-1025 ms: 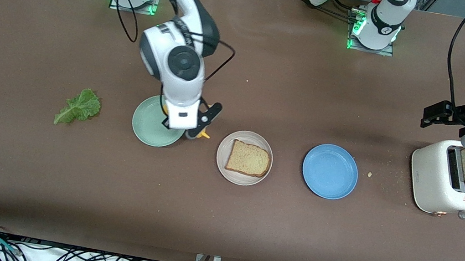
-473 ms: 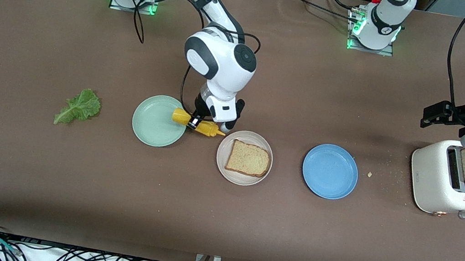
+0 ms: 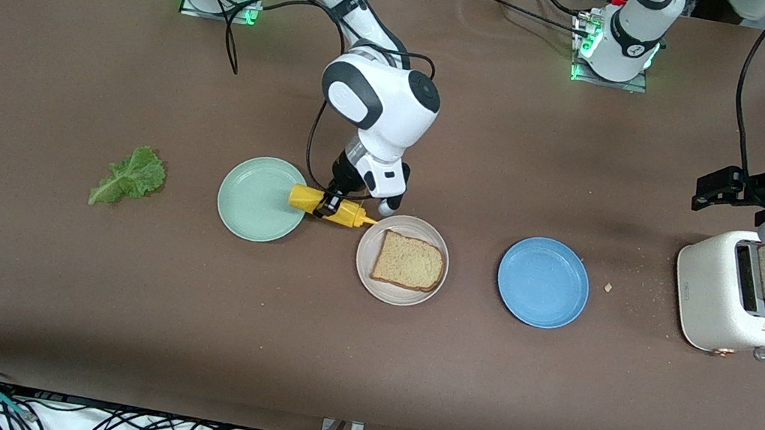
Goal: Make sandwich in beige plate with both arms
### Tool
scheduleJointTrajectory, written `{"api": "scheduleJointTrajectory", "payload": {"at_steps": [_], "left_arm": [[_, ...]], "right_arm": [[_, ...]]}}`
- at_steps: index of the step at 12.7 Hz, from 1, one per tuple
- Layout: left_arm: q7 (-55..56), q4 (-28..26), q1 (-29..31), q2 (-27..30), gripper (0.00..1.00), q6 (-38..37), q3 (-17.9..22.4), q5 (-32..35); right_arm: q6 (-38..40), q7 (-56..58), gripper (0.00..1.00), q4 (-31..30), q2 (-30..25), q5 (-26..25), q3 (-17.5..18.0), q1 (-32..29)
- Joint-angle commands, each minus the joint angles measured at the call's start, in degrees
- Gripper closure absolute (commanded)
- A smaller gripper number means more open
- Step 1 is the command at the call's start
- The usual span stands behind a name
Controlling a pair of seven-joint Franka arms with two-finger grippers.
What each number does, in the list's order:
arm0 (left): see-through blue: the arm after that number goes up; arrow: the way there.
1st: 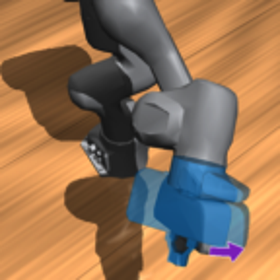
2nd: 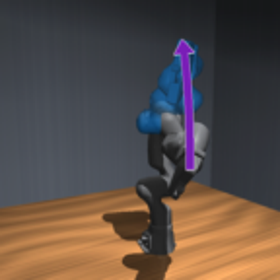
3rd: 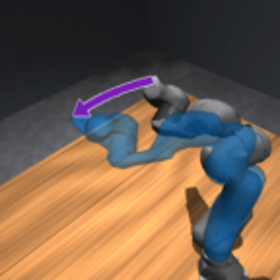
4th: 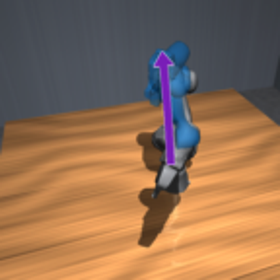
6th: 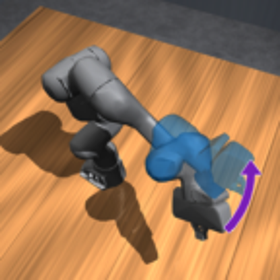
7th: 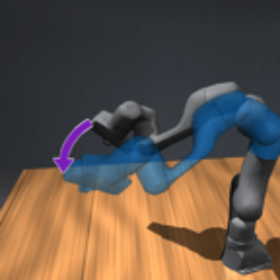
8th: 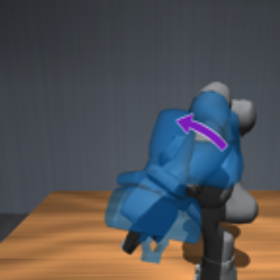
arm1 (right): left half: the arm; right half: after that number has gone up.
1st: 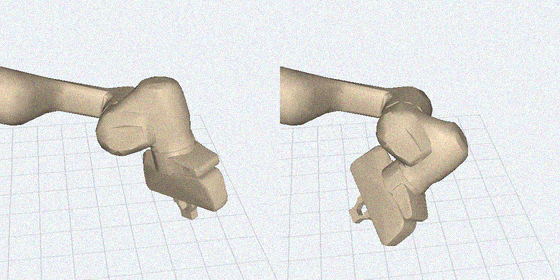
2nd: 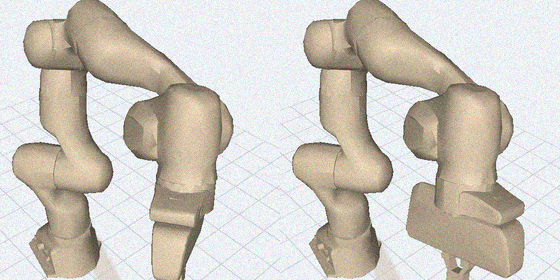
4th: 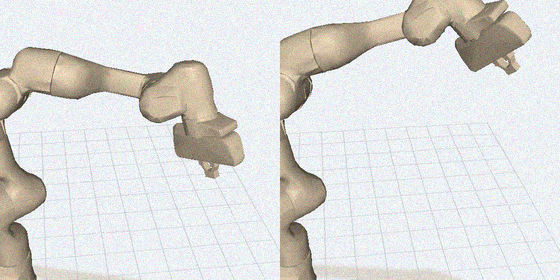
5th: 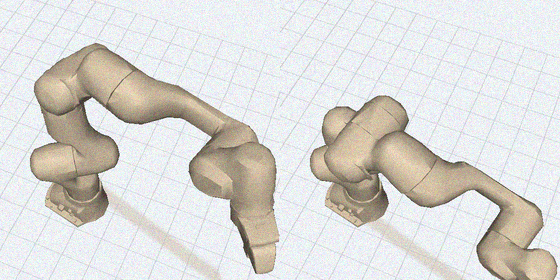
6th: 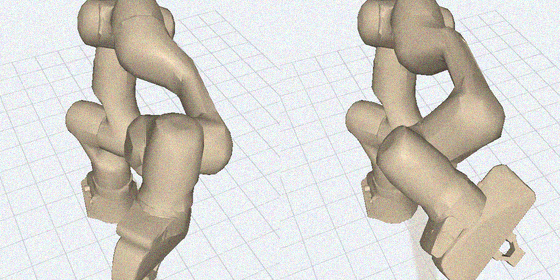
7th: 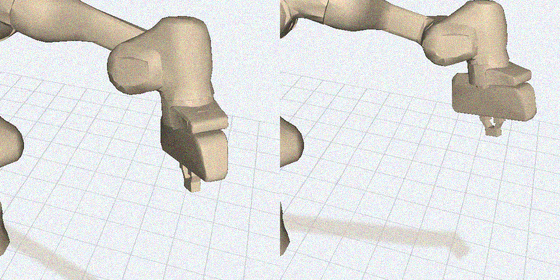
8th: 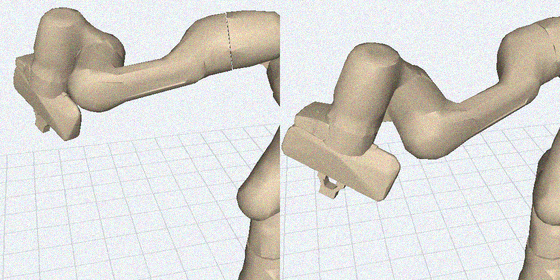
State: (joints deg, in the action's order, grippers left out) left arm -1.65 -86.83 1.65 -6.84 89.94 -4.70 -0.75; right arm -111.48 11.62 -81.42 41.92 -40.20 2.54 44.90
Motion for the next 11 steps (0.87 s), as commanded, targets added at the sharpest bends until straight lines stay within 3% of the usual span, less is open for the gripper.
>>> {"api": "scheduleJointTrajectory", "payload": {"at_steps": [1, 4, 11], "left_arm": [[-0.99, 0.78, 0.11, -0.28, 0.0, 0.06, -0.22, 1.1], [-0.9, 0.78, 0.11, -0.28, 0.0, 0.06, -0.22, 1.1], [-0.9, 0.78, 0.11, -0.28, 0.0, 0.06, -0.22, 1.1]], "right_arm": [[1.0, -0.28, 0.75, 3.02, 1.76, -1.81, -0.52, 1.15], [1.09, -0.28, 0.75, 3.02, 2.73, -4.36, -0.52, 2.2], [0.74, -0.28, 0.75, 3.02, 1.07, -2.62, -0.52, 1.07]]}}
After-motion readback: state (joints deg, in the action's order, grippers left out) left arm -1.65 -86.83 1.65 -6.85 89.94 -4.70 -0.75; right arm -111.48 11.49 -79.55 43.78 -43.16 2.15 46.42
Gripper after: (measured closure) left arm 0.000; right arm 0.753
